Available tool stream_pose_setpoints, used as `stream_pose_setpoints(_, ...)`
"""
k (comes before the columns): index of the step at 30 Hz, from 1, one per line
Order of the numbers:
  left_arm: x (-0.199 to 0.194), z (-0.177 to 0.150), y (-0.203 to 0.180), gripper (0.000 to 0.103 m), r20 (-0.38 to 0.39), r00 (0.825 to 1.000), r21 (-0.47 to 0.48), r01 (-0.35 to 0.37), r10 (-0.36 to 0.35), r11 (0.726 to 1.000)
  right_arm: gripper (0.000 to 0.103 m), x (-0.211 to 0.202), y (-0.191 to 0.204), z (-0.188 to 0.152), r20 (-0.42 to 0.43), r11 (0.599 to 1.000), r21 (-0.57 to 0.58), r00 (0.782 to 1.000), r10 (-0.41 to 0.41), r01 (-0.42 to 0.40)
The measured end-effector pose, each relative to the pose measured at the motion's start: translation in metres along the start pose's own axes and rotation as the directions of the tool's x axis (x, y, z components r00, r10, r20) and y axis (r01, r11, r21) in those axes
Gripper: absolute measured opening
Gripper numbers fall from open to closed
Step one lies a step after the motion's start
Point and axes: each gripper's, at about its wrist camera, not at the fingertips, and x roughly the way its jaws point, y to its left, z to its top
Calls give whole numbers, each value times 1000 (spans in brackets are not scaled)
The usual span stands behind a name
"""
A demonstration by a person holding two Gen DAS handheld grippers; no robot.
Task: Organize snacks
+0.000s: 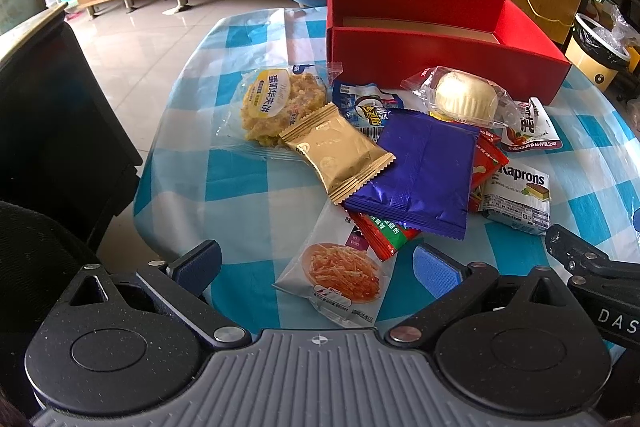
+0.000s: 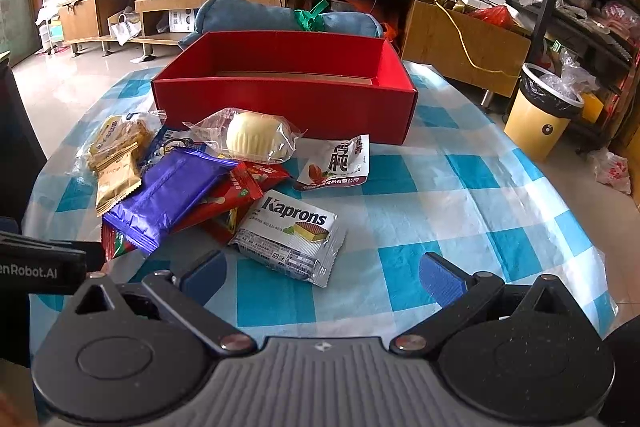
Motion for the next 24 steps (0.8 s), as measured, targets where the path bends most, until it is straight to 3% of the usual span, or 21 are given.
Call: stream_pose_setpoints(24,0,1,0,103,-1,1000,-1,0,0,1000,99,1,1,-1,-4,1000,-2,1000,2,-2)
